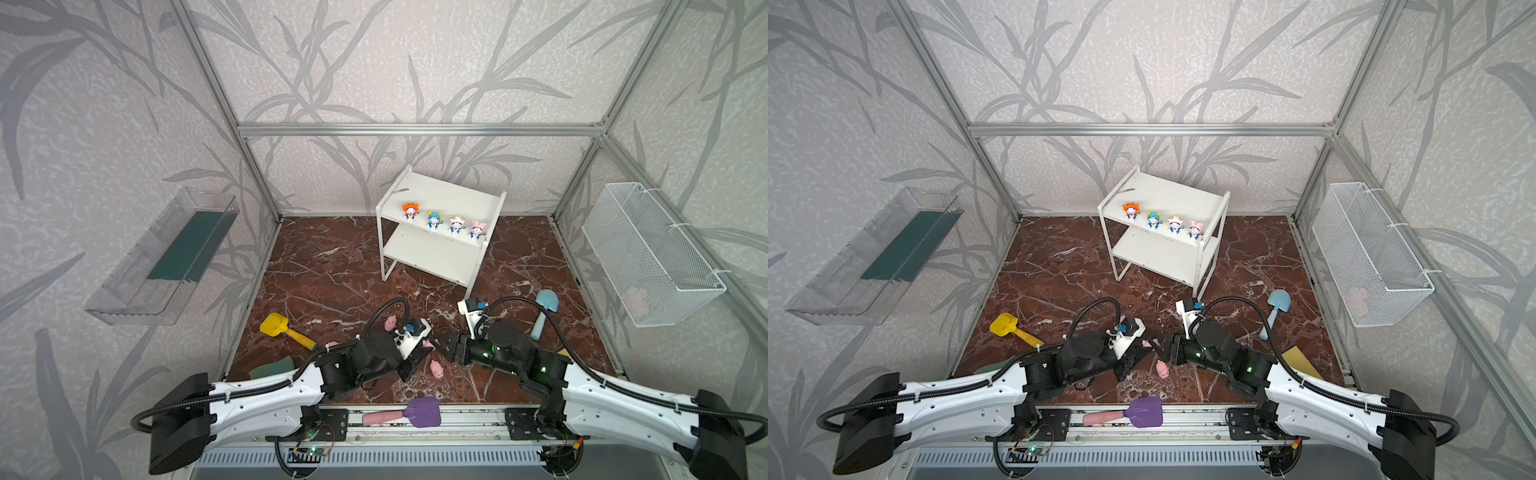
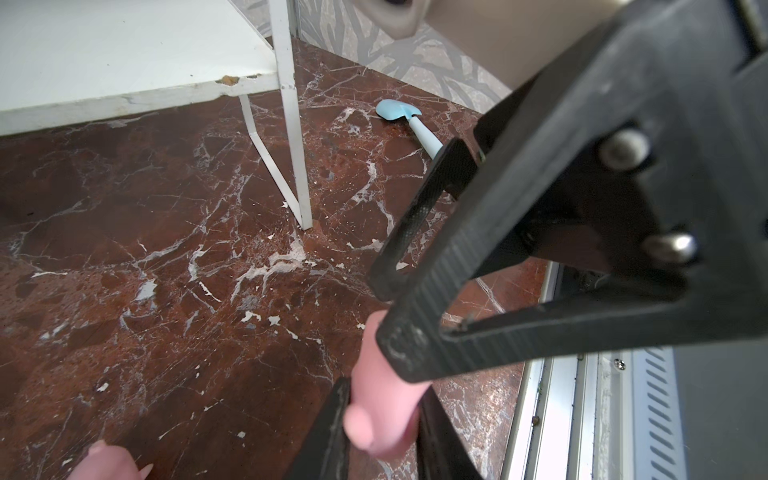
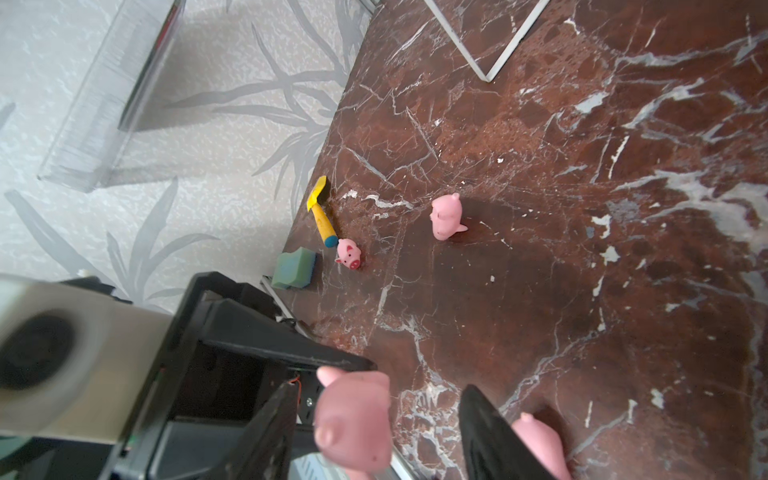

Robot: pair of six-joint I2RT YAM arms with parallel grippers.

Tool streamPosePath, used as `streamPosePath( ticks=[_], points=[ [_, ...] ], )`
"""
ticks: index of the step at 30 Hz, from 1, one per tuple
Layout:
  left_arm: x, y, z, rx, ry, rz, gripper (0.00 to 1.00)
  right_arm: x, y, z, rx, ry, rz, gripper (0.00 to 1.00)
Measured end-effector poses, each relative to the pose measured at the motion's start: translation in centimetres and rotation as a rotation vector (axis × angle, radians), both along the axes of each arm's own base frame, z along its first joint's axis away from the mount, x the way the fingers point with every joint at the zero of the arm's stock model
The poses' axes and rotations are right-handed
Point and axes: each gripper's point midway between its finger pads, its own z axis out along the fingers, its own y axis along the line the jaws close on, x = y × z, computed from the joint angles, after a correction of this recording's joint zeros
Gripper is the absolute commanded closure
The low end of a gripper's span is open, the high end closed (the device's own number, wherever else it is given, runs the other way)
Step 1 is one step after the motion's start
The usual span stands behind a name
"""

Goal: Place and organize the plastic toys onto the shelf

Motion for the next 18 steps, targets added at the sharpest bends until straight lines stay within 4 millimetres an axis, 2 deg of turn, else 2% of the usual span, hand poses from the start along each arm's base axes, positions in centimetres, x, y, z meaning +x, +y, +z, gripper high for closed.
streamPosePath(
  ticks=[4, 7, 16, 18],
  points=[
    [-0.1, 0.1, -0.1, 0.002, 0.002, -0.001, 0.72, 0.1, 0.5, 0.3, 0.020, -0.002, 0.009, 0.65],
    [-0.1, 0.2, -0.3, 0.003, 0.003, -0.001, 0.70, 0.0, 0.7, 0.5, 0.031, 0.000, 0.013, 0.70],
    [-0.3, 0.4, 0.2, -0.023, -0.005, -0.006, 0.57, 0.1, -0.5, 0.6, 0.077, 0.009, -0.036, 0.79],
    [-0.4, 0.4, 0.2, -0.027, -0.006, -0.008, 0.51, 0.2, -1.0, 0.5, 0.082, 0.012, -0.047, 0.79]
  ],
)
